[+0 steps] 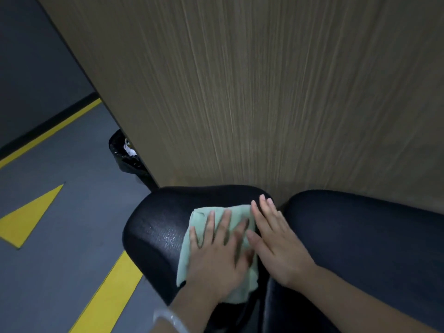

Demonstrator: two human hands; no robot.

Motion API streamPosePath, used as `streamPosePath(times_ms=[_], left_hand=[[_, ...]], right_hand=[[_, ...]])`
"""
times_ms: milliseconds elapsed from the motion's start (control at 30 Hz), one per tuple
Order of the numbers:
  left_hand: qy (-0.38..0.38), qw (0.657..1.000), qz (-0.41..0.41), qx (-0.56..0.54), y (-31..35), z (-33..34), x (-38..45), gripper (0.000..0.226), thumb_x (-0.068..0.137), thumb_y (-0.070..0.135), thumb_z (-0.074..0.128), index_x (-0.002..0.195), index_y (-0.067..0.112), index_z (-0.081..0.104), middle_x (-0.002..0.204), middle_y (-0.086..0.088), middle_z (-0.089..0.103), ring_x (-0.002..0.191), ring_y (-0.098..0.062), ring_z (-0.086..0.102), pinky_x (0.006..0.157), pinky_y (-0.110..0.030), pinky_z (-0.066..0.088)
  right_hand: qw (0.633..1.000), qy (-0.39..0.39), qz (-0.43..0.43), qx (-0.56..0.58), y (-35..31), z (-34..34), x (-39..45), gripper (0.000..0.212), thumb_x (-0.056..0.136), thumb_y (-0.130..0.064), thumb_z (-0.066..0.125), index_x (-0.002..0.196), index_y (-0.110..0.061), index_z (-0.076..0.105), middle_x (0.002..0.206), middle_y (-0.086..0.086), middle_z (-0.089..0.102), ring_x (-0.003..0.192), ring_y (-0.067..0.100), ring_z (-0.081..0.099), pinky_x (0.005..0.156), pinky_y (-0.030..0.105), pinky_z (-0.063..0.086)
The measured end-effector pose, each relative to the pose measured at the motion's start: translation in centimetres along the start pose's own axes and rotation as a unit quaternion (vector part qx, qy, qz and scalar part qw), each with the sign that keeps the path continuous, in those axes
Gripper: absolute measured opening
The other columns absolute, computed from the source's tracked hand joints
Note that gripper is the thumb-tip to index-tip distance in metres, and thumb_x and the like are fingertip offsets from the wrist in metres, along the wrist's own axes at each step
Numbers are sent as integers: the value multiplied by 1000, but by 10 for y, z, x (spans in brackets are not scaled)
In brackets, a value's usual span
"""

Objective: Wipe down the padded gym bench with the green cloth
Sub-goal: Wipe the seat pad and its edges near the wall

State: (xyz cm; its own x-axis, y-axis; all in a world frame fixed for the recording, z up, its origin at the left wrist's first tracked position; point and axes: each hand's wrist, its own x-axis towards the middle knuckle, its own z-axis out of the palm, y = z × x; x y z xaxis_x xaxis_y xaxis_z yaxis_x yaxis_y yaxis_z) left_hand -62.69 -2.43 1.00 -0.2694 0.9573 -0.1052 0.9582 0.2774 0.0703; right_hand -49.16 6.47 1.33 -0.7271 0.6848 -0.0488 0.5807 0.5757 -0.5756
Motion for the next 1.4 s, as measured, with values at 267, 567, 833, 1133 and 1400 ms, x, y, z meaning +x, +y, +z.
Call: streamPosePath(times_ms=[267,567,833,1133,1400], left_hand=[[-3,1000,0,-5,10,11,-32,66,82,66,33,146,50,21,157,6,24,143,-26,19,104,-58,12],[-37,995,-69,-57,16,-13,57,59,92,65,19,145,54,-7,157,13,-23,141,-21,-28,109,-63,-13],[-40,998,4,47,17,3,-24,68,81,66,34,146,46,26,155,2,29,140,-29,22,96,-67,33],[-50,999,-16,5,35,-7,40,62,86,70,11,138,58,-22,151,15,-34,139,-22,-33,108,-65,-12],[-24,1000,7,2,34,-8,54,65,83,67,14,144,55,-5,158,12,-18,144,-22,-20,111,-60,-8]], right_hand=[[962,125,103,-219,34,12,-26,69,99,-49,7,137,-9,49,146,15,42,139,30,31,110,53,15],[954,145,125,-229,39,16,-31,71,99,-55,10,135,-10,52,142,16,47,137,31,33,108,54,18],[959,120,91,-240,40,-2,-50,67,100,-49,10,138,-6,45,144,7,45,138,19,30,109,45,20],[958,148,72,-235,48,7,-46,70,99,-53,11,138,-8,47,147,8,43,139,22,34,108,49,23],[963,128,82,-225,46,1,-43,72,98,-53,9,135,-9,53,144,8,47,137,21,34,107,50,25]])
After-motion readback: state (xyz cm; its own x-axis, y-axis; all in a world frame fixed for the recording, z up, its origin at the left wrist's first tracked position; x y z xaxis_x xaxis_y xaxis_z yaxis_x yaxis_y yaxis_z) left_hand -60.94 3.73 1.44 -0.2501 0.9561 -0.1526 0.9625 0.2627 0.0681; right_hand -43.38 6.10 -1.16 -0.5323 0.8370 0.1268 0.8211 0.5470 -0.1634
